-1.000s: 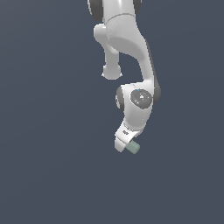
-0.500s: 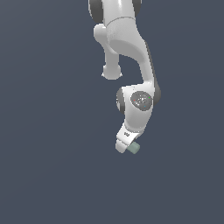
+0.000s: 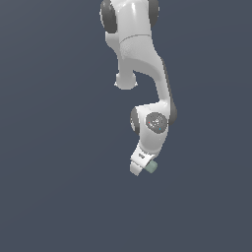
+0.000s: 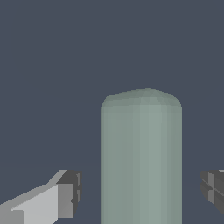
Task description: Pick up the object and move it to a goal position.
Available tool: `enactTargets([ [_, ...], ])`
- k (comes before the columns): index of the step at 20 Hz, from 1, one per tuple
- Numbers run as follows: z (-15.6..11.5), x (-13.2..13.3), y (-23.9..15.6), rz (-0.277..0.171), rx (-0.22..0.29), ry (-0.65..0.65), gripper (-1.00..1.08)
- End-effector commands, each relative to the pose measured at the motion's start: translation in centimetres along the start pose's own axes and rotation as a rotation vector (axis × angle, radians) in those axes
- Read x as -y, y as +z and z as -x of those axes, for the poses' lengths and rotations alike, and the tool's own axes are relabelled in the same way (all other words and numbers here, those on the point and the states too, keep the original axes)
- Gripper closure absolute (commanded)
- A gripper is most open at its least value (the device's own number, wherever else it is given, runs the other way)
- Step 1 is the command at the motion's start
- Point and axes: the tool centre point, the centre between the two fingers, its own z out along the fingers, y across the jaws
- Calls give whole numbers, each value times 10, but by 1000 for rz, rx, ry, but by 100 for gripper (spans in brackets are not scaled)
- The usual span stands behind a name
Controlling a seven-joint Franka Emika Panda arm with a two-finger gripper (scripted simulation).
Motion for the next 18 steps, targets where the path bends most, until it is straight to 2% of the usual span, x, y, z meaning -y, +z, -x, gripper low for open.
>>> enactTargets([
  [1,0,-1,6,1,-1,0,-92],
  [4,-1,-1,7,1,-1,0,-92],
  [5,-1,-1,7,1,-1,0,108],
  [18,1,-4,4,1,-1,0,108],
])
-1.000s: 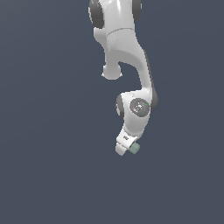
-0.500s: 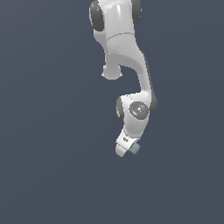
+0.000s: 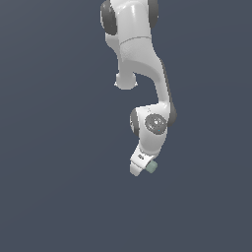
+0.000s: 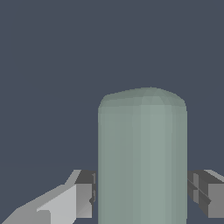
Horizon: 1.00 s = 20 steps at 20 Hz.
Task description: Pick up the object and move it to a goal position.
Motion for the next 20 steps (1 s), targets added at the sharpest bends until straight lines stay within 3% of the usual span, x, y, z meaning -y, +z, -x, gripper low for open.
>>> enactTargets([
  [1,3,-4,-4,1,0,1,108],
  [8,31,-32,-36,1,0,1,108],
  [20,111,-115,-130,0,-2,0,108],
])
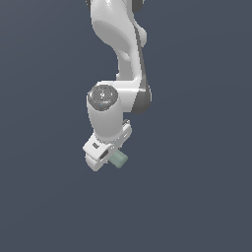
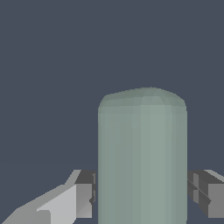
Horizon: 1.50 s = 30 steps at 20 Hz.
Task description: Pick up the object and move it to a goal position.
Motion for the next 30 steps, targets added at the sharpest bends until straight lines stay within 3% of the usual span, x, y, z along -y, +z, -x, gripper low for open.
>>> enactTargets([
  [1,17,-17,-20,-1,0,-1,108],
  [16,99,-109,-120,-1,0,-1,108],
  [30,127,-144,-156,0,0,0,108],
])
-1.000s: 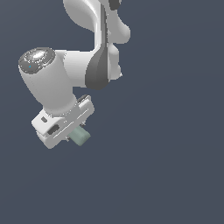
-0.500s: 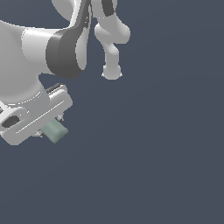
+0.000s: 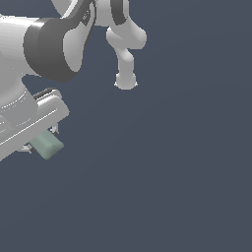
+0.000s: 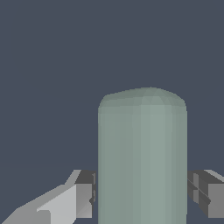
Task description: Pick up the object and move it to a goal position.
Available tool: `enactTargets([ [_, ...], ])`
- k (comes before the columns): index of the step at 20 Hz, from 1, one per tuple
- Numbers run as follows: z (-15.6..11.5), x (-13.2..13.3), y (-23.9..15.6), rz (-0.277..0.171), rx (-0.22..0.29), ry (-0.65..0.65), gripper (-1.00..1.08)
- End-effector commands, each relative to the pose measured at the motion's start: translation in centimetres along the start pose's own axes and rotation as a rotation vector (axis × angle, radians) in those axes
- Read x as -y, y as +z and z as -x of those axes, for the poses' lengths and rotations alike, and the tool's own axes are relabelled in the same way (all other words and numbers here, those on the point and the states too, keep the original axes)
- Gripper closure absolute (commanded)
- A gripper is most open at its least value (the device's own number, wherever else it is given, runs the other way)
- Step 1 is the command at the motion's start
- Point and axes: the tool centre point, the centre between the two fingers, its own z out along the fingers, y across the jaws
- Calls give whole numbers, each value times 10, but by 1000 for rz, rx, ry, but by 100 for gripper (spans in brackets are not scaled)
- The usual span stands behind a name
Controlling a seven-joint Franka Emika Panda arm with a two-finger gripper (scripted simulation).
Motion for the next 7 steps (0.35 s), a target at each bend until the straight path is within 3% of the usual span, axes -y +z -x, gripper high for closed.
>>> enactTargets([
  [1,2,-3,-3,0,0,-1,108],
  [7,3,-5,-5,0,0,-1,108],
])
